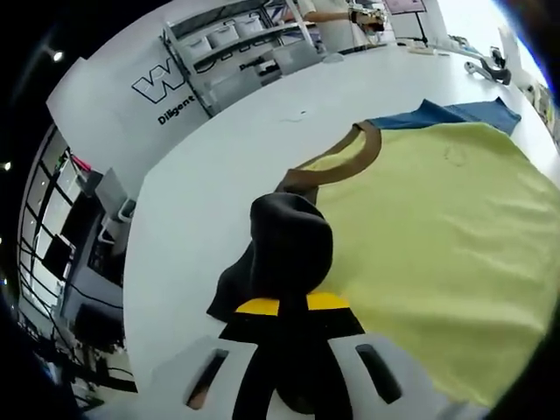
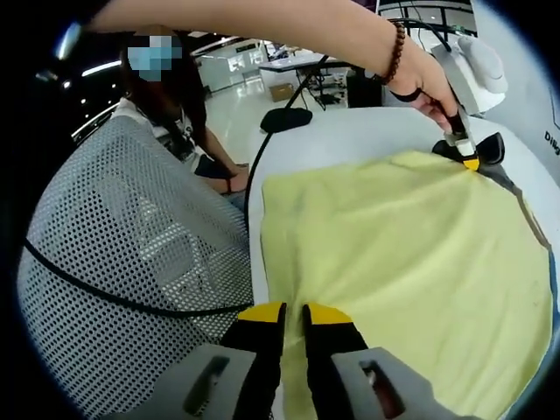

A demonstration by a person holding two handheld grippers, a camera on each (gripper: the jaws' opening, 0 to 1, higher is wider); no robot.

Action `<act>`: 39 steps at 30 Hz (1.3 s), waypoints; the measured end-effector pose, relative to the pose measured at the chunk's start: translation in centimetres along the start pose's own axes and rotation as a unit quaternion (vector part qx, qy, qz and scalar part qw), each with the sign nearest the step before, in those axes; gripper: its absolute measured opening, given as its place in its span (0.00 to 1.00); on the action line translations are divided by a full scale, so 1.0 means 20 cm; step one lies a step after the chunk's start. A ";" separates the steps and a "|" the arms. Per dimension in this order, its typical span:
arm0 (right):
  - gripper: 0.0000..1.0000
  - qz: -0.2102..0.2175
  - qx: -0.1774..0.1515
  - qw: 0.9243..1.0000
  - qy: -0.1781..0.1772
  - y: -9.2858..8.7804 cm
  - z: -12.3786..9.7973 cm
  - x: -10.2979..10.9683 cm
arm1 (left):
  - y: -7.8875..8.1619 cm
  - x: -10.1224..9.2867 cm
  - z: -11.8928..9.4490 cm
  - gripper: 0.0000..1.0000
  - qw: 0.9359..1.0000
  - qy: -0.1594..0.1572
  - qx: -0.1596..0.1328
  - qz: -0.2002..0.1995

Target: Fold the garment on the visible template until the final outline fits inside the template.

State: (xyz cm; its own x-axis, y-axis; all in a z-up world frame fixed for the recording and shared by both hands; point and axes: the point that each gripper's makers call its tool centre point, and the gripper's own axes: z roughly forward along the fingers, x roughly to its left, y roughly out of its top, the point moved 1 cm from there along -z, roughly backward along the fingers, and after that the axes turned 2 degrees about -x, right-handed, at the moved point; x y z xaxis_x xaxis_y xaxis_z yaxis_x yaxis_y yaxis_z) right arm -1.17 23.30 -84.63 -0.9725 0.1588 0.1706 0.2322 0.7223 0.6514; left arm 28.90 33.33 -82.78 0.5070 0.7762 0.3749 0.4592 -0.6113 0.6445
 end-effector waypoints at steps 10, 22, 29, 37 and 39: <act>0.02 -0.007 0.000 1.000 0.002 0.04 0.03 0.01 | -0.03 0.04 0.00 0.08 1.000 0.007 0.004 0.002; 0.02 -0.034 -0.001 0.999 0.003 0.11 0.10 0.03 | -0.07 0.10 -0.01 0.08 0.999 0.034 0.019 -0.004; 0.02 -0.032 -0.002 0.999 0.007 0.11 0.10 0.03 | -0.08 0.11 -0.02 0.08 0.999 0.040 0.021 -0.002; 0.07 -0.017 -0.033 0.999 0.006 0.13 0.05 0.04 | -0.08 0.12 -0.02 0.10 0.999 0.044 0.014 -0.026; 0.06 -0.021 -0.033 0.999 0.005 0.12 0.03 0.04 | -0.08 0.12 -0.03 0.11 0.998 0.045 0.011 -0.029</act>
State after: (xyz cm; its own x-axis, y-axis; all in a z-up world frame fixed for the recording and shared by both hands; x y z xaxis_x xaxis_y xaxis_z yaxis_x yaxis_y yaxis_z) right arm -1.47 25.65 -83.33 -0.9810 0.1223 0.1503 0.1931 0.6825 0.7049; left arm 28.88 36.27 -82.47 0.4117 0.8206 0.3963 0.5026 -0.5672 0.6524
